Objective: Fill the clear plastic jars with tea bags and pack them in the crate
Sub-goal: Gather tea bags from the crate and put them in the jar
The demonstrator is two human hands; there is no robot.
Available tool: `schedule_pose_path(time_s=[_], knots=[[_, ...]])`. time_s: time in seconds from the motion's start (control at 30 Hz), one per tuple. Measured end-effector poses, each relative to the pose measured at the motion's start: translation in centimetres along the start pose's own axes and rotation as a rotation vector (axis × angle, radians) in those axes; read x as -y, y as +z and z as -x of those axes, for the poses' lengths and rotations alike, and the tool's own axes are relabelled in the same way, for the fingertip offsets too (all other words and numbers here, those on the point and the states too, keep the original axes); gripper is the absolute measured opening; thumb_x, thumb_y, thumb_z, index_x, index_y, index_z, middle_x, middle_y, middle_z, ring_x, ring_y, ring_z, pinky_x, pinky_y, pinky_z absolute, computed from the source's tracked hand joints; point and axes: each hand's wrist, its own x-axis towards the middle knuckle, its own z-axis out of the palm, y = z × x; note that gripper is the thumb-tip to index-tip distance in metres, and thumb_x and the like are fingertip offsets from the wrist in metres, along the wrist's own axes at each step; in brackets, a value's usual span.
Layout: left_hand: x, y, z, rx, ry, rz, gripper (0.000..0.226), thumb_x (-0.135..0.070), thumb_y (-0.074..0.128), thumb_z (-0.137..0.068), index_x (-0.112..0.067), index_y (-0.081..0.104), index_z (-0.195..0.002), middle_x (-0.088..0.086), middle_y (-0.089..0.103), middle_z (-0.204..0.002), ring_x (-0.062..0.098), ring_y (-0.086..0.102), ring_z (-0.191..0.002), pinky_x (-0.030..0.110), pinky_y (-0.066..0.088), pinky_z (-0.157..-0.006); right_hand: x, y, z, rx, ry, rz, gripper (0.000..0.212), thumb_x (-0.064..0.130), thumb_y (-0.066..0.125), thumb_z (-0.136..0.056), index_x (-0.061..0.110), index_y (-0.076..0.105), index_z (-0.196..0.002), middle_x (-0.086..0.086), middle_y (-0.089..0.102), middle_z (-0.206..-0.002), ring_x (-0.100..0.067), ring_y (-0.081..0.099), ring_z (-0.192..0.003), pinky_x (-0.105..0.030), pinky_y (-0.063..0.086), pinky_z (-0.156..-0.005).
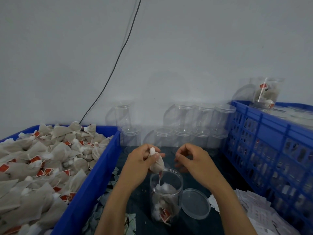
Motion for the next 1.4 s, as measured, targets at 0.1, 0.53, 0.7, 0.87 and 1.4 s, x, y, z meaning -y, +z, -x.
schedule_pose_path(time_s=[0.1,0.53,0.7,0.87,1.4], knots=[[-0.4,0.5,0.3,0.106,0.009,-0.067,0.006,-0.018,0.055,-0.095,-0.018,0.061,-0.093,-0.010,0.073,-0.092,0.005,0.068,-0.091,0.024,0.057,-0.066,0.2,-0.3,0.1,-0.043,-0.054,0.064,0.010,0.019,0.060,-0.093,0.021,0.061,-0.082,0.004,0.066,-0.087,-0.014,0.066,-0.083,-0.036,0.057,-0.079],[-0.7,1.8,0.4,0.130,0.243,-0.599,0.011,-0.018,0.069,-0.085,-0.023,0.070,-0.095,-0.011,0.064,-0.095,0.001,0.059,-0.088,0.024,0.049,-0.086,0.3,-0.3,0.1,-0.007,-0.127,0.059,0.010,0.015,0.059,-0.093,0.017,0.066,-0.086,0.006,0.067,-0.083,-0.003,0.060,-0.072,-0.011,0.043,-0.063],[-0.2,0.3,0.3,-0.075,0.244,-0.376,0.034,0.009,0.051,-0.088,-0.022,0.065,-0.091,-0.009,0.065,-0.091,0.000,0.061,-0.085,0.016,0.053,-0.073,1.5,0.0,1.0,0.135,-0.135,0.126,0.033,-0.008,0.045,-0.087,0.015,0.068,-0.084,0.000,0.070,-0.080,-0.006,0.066,-0.070,-0.022,0.055,-0.069],[1.1,-2.5,1.3,-0.213,0.067,-0.226,0.045,0.015,0.039,-0.091,-0.024,0.063,-0.087,-0.006,0.065,-0.090,0.004,0.063,-0.083,0.018,0.054,-0.067,2.5,3.3,1.4,0.317,-0.153,0.542,0.034,0.007,0.045,-0.080,0.017,0.072,-0.099,-0.005,0.071,-0.104,-0.023,0.065,-0.096,-0.035,0.052,-0.087],[6.5,-5.2,6.1,-0.200,-0.278,-0.312,0.034,0.016,0.041,-0.088,-0.011,0.061,-0.080,0.004,0.059,-0.084,0.018,0.055,-0.084,0.023,0.044,-0.073,4.0,1.3,-1.5,0.466,0.051,0.422,0.039,-0.010,0.041,-0.085,0.008,0.075,-0.088,-0.001,0.071,-0.082,-0.008,0.067,-0.075,-0.014,0.051,-0.069]])
